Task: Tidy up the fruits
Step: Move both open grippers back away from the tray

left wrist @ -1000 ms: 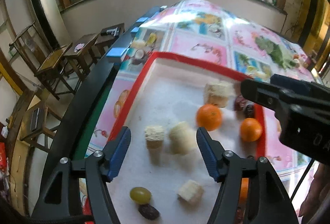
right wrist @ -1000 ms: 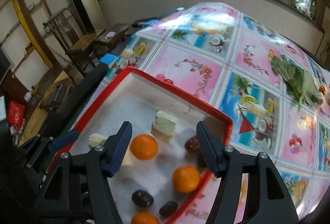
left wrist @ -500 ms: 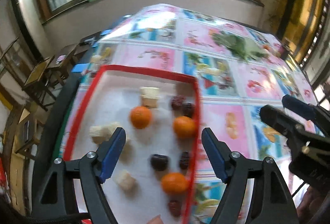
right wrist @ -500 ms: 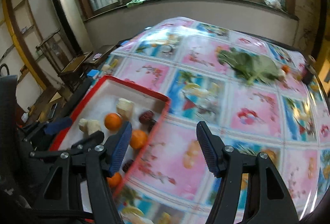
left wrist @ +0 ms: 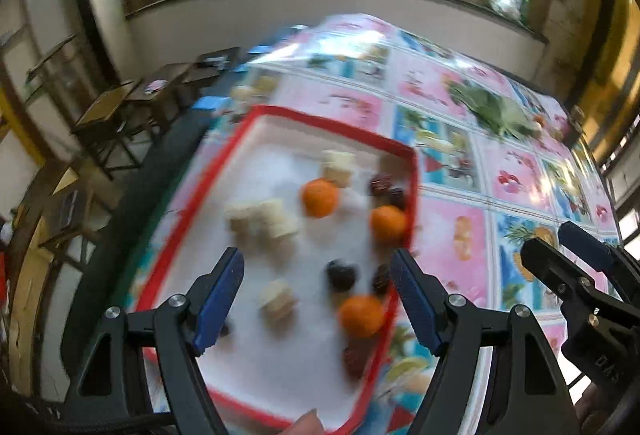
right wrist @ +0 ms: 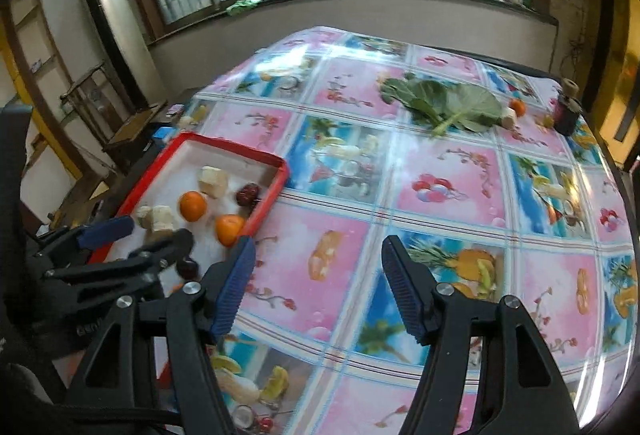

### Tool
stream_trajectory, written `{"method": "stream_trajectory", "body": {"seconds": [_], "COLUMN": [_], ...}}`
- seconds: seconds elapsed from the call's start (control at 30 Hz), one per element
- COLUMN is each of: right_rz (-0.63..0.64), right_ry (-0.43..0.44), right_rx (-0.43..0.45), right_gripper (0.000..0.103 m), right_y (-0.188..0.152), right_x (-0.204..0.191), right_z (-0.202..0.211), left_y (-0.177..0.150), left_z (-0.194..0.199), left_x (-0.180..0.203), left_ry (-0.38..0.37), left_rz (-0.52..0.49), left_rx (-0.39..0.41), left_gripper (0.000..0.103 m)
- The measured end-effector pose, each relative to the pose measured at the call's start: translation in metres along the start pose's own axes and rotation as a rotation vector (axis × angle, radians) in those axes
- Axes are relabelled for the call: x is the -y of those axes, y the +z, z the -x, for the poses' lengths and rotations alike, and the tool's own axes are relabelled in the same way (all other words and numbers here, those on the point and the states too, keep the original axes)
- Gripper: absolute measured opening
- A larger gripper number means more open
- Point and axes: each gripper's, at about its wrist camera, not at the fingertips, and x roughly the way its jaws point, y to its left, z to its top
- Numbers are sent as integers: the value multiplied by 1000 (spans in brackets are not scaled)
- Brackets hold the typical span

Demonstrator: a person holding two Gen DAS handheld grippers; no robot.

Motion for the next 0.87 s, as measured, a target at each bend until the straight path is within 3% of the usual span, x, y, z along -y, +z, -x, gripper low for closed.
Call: {"method": "stream_trajectory", "body": {"seconds": [0.33,0.53,0.87], "right_rz": [123,136,123], "right_ry": [81,111,108], "right_rx": [-11,-36,-50], "right_gripper": [72,73,73], "right_y": [-33,-40,-46], "right_x": [-54,-67,-67], "right_z": [12,6,3], "left_y": [-34,-39,-39], "left_z": [6,2,7], "left_x": [-34,-41,-29], "left_ry": [88,52,46], "left_rz": [53,92,55], "left_rx": [-71,-95,-43], "left_gripper": [78,78,79]}}
